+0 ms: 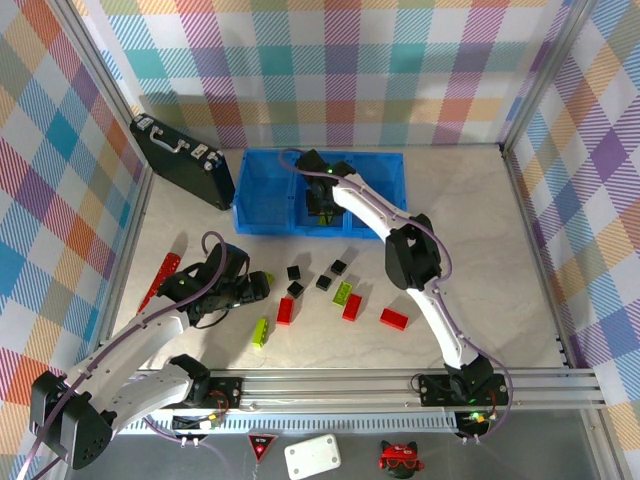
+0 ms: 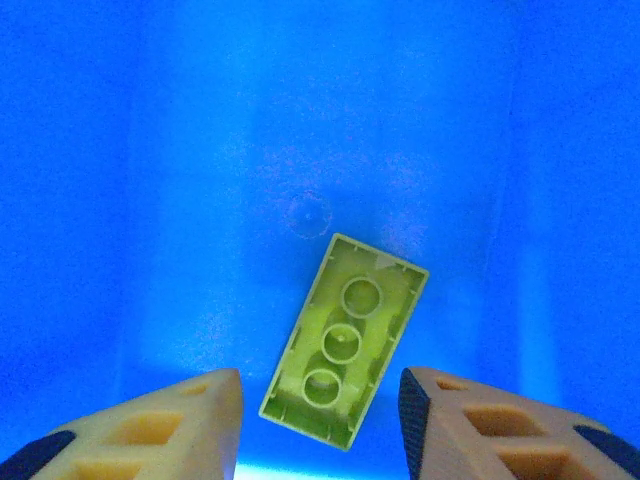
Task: Sort the legos into containers by color
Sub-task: Place the lego in the container.
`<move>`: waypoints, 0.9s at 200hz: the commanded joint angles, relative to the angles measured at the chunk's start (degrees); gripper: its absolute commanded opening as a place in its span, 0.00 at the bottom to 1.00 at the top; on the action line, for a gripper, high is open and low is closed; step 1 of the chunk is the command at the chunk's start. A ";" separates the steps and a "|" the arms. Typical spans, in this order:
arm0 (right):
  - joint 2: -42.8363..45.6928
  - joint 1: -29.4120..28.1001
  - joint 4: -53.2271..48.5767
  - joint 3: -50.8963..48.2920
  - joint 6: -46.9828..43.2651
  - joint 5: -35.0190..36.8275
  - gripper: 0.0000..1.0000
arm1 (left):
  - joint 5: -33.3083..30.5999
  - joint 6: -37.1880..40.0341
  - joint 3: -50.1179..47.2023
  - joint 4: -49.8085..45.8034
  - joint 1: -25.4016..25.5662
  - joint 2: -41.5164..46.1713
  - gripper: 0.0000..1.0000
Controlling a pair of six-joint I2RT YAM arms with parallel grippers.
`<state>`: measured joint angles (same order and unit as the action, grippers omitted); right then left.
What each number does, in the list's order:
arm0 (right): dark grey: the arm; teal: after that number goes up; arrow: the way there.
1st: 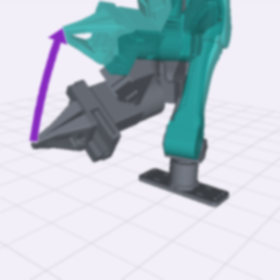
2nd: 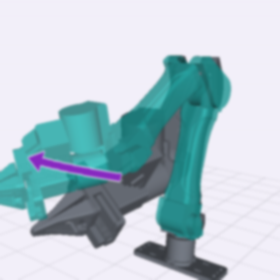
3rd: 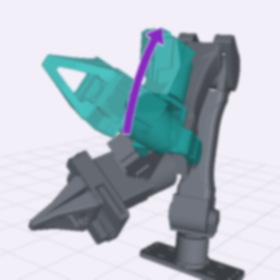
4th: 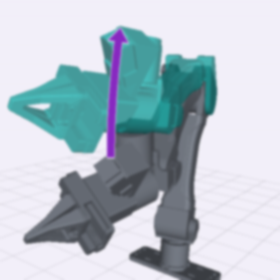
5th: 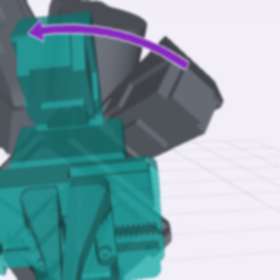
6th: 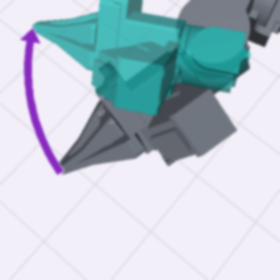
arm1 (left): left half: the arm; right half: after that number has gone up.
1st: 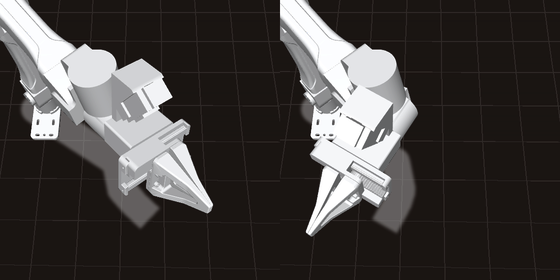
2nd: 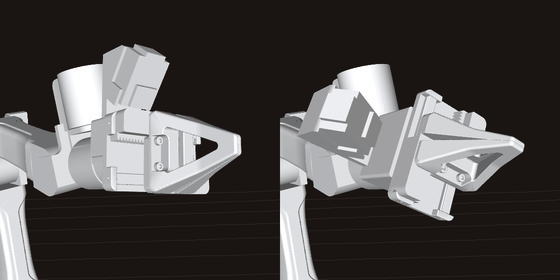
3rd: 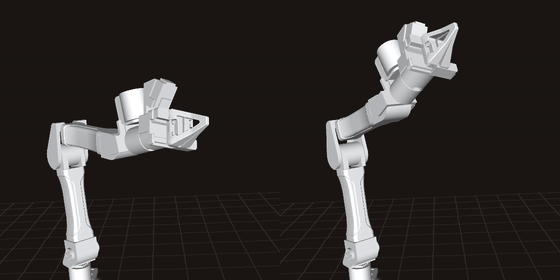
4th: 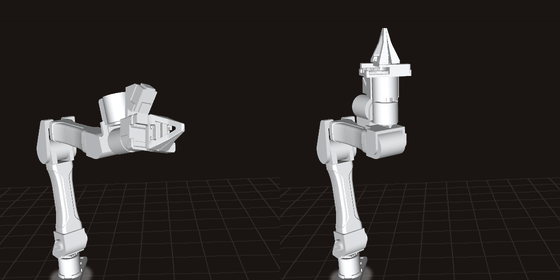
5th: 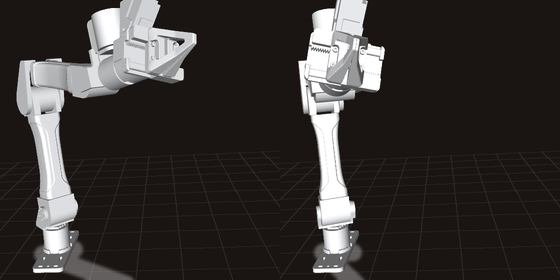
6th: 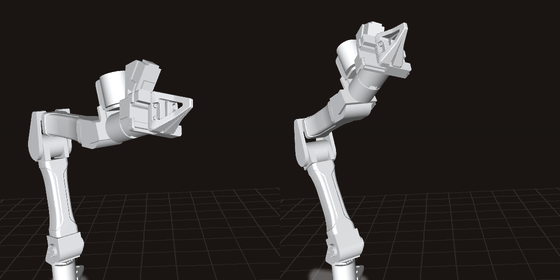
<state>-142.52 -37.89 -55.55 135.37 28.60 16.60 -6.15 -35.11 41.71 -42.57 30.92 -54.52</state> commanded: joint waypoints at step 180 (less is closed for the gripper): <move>48.77 0.17 3.16 -50.10 1.81 3.19 0.46 | -1.15 2.53 12.80 6.09 2.37 -20.93 0.75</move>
<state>-99.37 -38.20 -53.47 90.19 27.90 17.41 -5.61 -33.34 50.98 -37.93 32.05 -72.34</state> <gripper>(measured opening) 0.459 0.758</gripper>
